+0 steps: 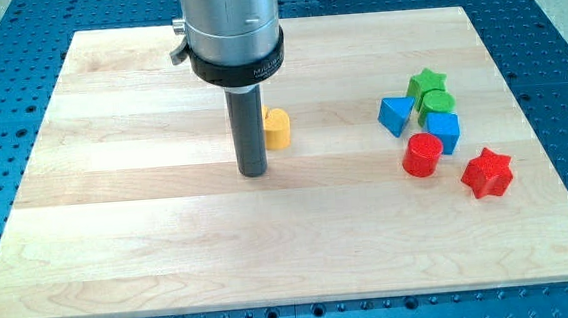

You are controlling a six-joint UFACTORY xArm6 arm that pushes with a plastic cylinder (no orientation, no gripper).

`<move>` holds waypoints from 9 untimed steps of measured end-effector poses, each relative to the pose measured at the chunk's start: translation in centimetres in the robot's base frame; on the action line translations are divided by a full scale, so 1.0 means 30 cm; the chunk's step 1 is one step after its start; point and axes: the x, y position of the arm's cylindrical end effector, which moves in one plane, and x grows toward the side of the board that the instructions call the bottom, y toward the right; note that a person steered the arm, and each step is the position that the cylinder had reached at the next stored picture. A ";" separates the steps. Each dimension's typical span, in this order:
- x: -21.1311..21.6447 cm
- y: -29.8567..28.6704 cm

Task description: Go to the left side of the triangle

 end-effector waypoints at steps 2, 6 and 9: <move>-0.001 0.009; 0.038 0.184; -0.134 0.287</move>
